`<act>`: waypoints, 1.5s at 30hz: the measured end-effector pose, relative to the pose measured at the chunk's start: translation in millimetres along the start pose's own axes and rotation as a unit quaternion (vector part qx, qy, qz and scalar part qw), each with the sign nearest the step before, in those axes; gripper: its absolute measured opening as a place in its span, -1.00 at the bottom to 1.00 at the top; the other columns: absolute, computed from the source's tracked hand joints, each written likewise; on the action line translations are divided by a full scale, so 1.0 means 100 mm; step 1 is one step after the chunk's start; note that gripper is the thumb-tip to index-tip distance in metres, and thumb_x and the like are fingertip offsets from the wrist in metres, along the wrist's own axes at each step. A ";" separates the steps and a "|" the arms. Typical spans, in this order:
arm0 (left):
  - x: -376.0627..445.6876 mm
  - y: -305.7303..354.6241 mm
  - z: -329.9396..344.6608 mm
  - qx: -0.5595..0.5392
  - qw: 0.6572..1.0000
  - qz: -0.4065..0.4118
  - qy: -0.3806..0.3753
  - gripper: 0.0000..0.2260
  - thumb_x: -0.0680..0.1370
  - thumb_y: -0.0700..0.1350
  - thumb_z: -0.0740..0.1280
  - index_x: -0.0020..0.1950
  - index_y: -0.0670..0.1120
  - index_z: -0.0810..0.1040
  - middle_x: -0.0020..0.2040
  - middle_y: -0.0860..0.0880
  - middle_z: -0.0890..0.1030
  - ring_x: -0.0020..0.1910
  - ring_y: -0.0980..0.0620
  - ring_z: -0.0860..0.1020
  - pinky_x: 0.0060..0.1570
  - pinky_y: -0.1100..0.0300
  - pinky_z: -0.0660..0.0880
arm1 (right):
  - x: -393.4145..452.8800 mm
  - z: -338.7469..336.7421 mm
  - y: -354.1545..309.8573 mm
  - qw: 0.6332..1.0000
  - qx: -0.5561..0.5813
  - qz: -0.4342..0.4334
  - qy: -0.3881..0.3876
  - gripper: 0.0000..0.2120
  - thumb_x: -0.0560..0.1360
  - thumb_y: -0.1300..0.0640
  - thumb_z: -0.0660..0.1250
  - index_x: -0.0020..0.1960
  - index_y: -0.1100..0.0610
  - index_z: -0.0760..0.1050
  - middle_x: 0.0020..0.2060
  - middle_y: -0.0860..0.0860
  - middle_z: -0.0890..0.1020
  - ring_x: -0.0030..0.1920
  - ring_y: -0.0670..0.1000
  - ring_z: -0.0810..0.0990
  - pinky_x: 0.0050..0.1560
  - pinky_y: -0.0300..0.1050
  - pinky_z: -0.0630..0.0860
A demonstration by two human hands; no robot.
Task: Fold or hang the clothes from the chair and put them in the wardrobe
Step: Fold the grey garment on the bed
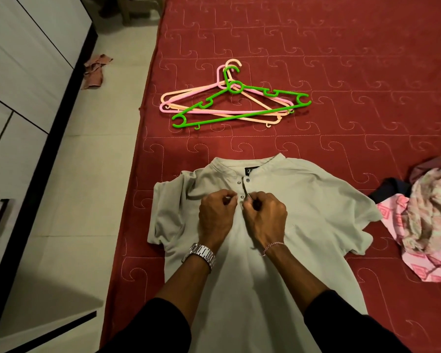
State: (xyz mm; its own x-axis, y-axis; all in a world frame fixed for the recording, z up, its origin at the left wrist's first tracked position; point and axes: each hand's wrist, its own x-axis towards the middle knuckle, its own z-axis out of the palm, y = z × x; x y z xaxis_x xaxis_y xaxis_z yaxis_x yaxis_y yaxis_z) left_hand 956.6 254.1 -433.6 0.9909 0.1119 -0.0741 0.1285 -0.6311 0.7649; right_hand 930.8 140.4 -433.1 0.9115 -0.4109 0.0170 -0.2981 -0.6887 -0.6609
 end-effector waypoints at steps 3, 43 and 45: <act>0.01 -0.01 0.02 -0.025 1.000 -0.013 0.001 -0.88 0.54 -0.08 0.47 0.05 -0.06 0.73 -0.07 0.01 0.74 -0.17 0.19 0.64 -0.23 0.47 0.48 | -0.06 0.04 0.00 0.997 0.071 0.015 0.028 -0.89 0.51 0.08 0.39 -0.11 0.07 0.68 -0.27 -0.07 0.66 -0.25 -0.10 0.57 -0.17 -0.08 0.55; 0.52 0.04 -0.15 0.163 0.964 0.184 -0.096 -0.65 0.59 0.03 0.36 0.38 0.08 0.56 -0.12 0.01 0.69 -0.20 0.06 0.59 -0.26 0.24 0.43 | 0.64 -0.15 -0.02 0.947 -0.197 -0.230 -0.106 -0.82 0.62 0.06 0.24 0.21 0.03 0.48 -0.07 0.06 0.41 -0.17 0.08 0.44 -0.37 -0.01 0.54; 0.59 0.09 -0.19 0.236 0.941 0.219 -0.103 -0.67 0.60 0.10 0.32 0.37 0.13 0.55 0.01 0.01 0.70 -0.03 0.02 0.64 -0.15 0.15 0.52 | 0.67 -0.18 -0.01 0.935 -0.223 -0.265 -0.078 -0.87 0.59 0.06 0.30 0.10 0.08 0.52 -0.03 0.09 0.47 -0.09 0.09 0.43 -0.25 0.01 0.53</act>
State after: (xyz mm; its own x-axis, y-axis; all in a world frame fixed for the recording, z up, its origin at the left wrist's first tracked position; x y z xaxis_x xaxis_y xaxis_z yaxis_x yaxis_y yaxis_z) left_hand 1015.9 269.7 -419.2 0.9329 -0.3594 0.0227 -0.3397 -0.8577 0.3860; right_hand 987.4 102.7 -418.3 0.9846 0.1265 0.1206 0.1499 -0.9660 -0.2108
